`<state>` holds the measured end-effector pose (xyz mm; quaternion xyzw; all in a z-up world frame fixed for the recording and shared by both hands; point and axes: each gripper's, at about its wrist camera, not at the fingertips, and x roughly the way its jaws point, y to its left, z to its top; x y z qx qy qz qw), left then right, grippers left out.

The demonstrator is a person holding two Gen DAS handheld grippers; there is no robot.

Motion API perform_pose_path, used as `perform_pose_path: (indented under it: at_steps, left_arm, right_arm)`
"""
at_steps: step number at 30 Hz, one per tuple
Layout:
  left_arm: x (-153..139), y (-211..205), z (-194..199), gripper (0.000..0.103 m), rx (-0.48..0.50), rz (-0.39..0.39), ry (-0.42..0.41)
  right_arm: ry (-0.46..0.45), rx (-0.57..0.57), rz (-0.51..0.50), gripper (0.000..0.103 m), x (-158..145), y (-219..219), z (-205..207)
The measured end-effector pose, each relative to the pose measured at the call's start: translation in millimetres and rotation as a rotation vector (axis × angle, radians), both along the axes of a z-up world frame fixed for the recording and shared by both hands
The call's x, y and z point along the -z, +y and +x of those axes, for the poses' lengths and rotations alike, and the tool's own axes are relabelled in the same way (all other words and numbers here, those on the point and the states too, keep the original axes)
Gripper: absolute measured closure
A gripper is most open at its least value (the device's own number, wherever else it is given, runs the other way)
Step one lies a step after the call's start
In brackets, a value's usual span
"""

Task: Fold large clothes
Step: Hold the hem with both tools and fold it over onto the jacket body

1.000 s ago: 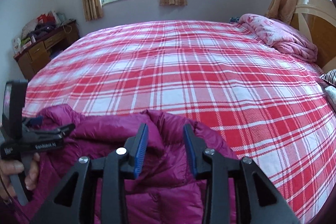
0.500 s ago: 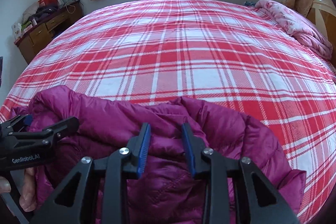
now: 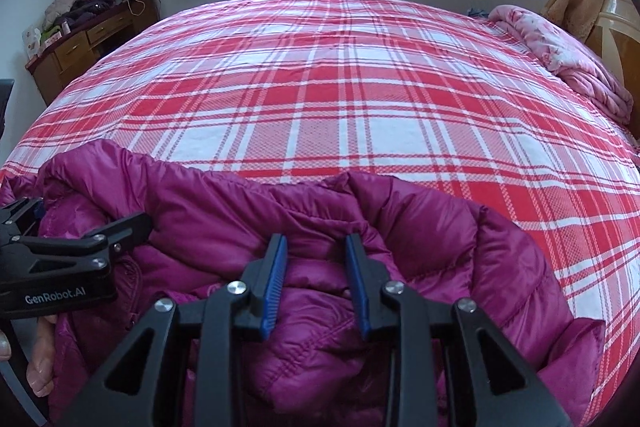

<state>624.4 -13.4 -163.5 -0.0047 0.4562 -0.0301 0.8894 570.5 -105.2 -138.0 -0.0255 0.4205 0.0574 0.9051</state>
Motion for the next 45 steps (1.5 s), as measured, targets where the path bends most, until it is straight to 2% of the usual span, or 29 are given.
perform_pose_path:
  at_steps: [10, 40, 44, 45]
  left_arm:
    - [1.7, -3.5, 0.5, 0.001, -0.002, 0.020, -0.003]
    - [3.8, -8.2, 2.6, 0.001, -0.006, 0.058, -0.003]
    - [-3.7, -4.7, 1.0, 0.001, -0.006, 0.056, 0.008]
    - [-11.2, -1.8, -3.5, 0.001, -0.019, 0.059, 0.002]
  right_arm:
    - [-0.006, 0.003, -0.055, 0.070, 2.4, 6.7, -1.0]
    - [0.000, 0.002, -0.114, 0.070, 5.2, 13.6, 1.9]
    - [-0.015, -0.021, -0.127, 0.069, -2.8, 13.7, -0.8]
    - [-0.026, -0.035, -0.129, 0.066, -7.4, 12.6, -4.8]
